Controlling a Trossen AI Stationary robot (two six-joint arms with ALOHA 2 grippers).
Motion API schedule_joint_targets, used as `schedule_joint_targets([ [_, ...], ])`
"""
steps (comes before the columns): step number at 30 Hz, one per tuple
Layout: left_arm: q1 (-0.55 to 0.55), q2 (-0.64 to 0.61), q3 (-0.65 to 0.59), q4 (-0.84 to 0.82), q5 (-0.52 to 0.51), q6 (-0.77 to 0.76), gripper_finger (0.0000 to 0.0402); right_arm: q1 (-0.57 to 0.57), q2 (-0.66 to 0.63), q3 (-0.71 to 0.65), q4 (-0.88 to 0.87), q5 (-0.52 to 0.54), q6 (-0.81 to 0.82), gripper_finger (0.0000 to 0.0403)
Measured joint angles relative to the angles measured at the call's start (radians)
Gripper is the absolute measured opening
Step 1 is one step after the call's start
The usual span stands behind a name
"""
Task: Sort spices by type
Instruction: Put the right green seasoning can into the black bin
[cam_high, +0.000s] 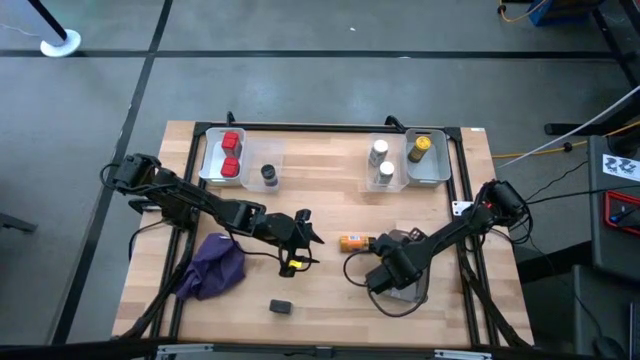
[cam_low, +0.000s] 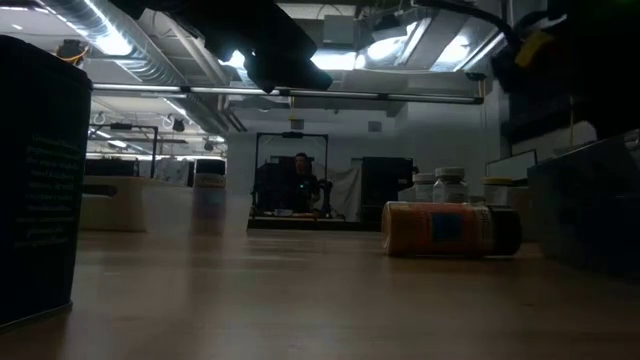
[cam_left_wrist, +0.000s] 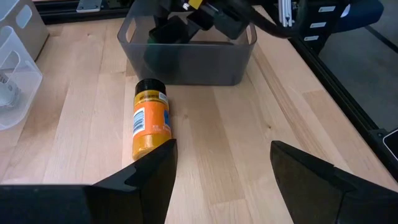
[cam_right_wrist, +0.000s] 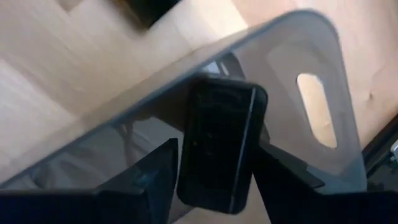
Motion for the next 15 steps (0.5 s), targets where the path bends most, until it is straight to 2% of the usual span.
schedule_joint_targets([
  [6, 0.0, 0.0, 0.0, 0.0, 0.0, 0.0, 0.0241, 0.0, 0.0, 0.0, -0.046, -0.05, 0.001, 0.0203],
  [15, 0.0, 0.0, 0.0, 0.0, 0.0, 0.0, 0.0241, 0.0, 0.0, 0.023, -0.193, -0.038, 0.035, 0.0204],
])
